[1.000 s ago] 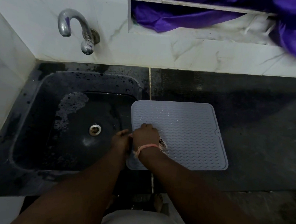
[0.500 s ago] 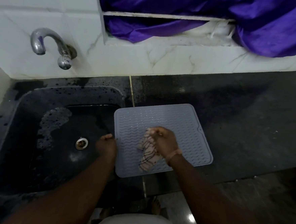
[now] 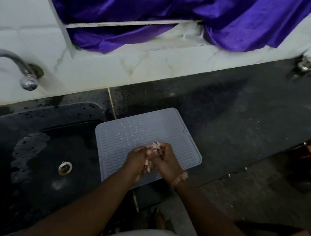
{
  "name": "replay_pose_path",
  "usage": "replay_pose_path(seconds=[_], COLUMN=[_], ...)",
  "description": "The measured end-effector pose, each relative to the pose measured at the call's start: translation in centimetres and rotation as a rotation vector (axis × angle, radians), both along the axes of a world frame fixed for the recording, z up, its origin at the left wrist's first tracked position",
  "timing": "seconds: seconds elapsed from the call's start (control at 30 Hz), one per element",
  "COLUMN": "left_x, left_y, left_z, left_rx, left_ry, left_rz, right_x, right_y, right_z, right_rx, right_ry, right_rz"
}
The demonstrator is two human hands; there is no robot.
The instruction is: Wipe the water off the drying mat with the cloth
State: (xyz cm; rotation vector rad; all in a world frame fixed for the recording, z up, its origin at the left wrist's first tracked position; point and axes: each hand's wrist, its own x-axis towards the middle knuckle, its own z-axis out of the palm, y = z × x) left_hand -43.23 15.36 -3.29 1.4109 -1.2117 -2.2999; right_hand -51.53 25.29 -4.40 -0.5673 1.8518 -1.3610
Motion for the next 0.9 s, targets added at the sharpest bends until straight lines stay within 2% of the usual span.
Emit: replay_pose_path(seconds=[0.13, 0.2, 0.27, 0.33, 0.4, 0.47, 0.5, 0.6, 0.67, 0.73, 0.9], left_x=[-0.3, -0.8, -1.3, -1.7, -1.8, -1.8, -1.7, -0.4, 1.1, 2.7, 6.3], left_y=[-0.1, 0.5, 1.1, 1.3, 1.1, 0.7, 0.4, -1.2, -1.6, -1.1, -0.4], left_z=[0.0, 0.3, 0.5, 0.9, 0.9, 1.1, 1.1, -0.6, -1.9, -2.8, -3.7], left_rx=[-0.103, -0.003, 0.178, 0.245, 0.218, 0.093, -0.042, -0.622, -0.854, -0.889, -0.802], left_ry=[-0.059, -0.073, -0.004, 0.051, 0.041, -0.040, -0.112, -0.355, -0.566, -0.757, -0.899], left_rz=[-0.103, -0.147, -0.194, -0.247, -0.276, -0.278, -0.278, -0.382, -0.511, -0.591, -0.517], right_x=[-0.5, -1.6, -2.0, -2.2, -3.3, -5.3, -6.5, -9.3, -10.3, -10.8, -9.6], right_y=[1.5, 2.2, 2.9, 3.7, 4.5, 5.8, 6.5, 9.0, 9.8, 9.9, 8.2], right_z=[-0.1, 0.0, -0.1, -0.1, 0.2, 0.0, 0.0, -0.4, 0.2, 0.4, -0.2], right_rx=[0.130, 0.192, 0.243, 0.209, 0.141, 0.191, 0.263, 0.600, 0.711, 0.767, 0.872], right_ry=[0.283, 0.358, 0.411, 0.418, 0.350, 0.318, 0.374, 0.637, 0.651, 0.711, 0.879], right_rz=[0.100, 0.266, 0.408, 0.374, 0.235, 0.089, 0.013, -0.119, -0.130, -0.085, -0.041])
